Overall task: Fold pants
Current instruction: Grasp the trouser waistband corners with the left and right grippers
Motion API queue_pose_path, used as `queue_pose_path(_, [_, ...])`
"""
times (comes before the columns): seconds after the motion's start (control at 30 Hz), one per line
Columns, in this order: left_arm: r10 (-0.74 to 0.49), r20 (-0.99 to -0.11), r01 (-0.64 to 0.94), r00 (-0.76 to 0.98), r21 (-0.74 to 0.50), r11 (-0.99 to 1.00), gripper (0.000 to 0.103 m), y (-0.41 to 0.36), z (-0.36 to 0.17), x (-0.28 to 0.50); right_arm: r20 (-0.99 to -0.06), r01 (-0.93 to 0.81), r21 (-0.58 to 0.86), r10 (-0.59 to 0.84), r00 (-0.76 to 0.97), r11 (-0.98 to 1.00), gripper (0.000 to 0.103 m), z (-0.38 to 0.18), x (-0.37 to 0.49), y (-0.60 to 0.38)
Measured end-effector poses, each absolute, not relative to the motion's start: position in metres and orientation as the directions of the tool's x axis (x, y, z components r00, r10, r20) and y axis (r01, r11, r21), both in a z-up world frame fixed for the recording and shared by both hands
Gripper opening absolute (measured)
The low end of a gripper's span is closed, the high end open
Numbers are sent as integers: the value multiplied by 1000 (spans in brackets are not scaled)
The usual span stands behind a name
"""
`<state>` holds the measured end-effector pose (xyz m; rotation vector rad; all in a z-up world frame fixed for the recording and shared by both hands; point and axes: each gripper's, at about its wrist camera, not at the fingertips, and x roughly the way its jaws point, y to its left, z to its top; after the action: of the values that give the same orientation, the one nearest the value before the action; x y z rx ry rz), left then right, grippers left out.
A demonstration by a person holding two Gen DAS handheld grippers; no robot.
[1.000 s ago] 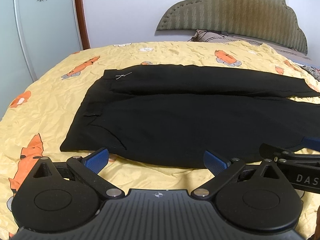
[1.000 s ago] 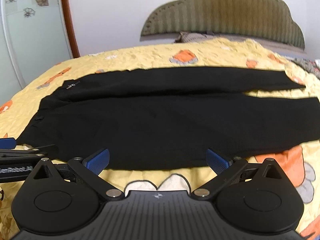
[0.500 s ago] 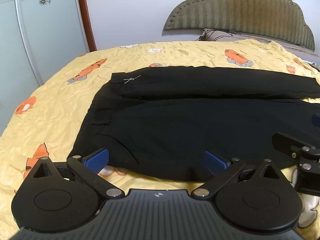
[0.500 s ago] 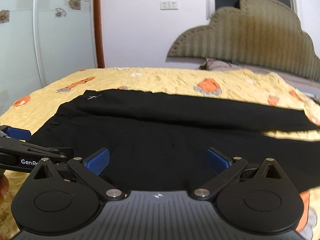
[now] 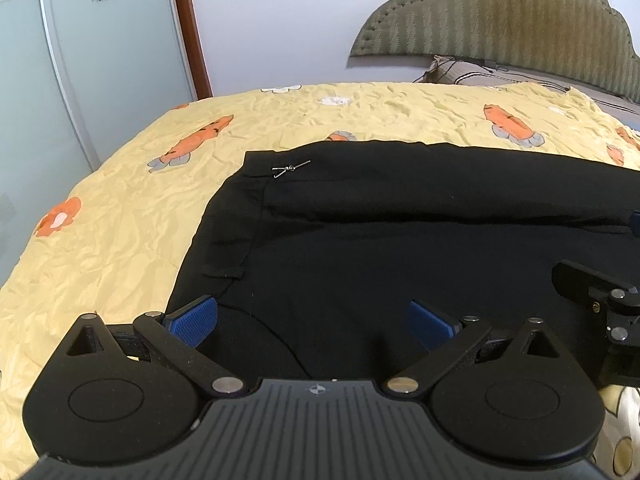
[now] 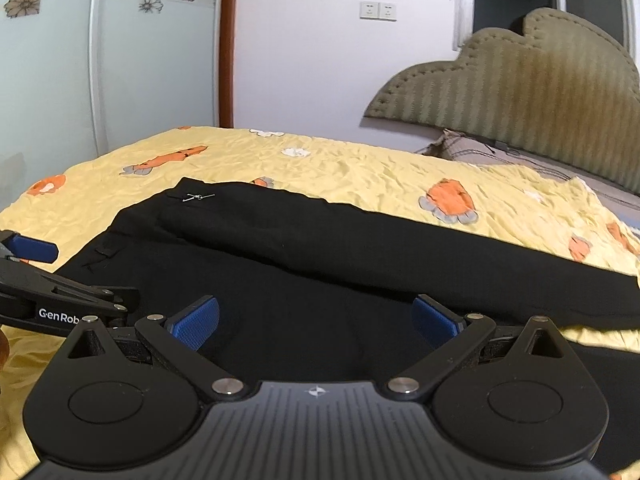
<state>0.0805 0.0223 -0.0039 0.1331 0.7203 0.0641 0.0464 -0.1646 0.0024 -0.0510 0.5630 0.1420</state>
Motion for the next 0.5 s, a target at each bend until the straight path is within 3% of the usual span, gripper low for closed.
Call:
queue_pose_path(0.3, [115, -663, -13, 740, 157, 988, 103, 23, -3, 105, -516, -286, 4, 247, 820, 958, 103, 10, 90, -173])
queue_pose_path(0.5, [123, -668, -30, 734, 149, 988, 103, 31, 0, 121, -535, -382, -59, 294, 792, 922, 103, 15, 157, -169])
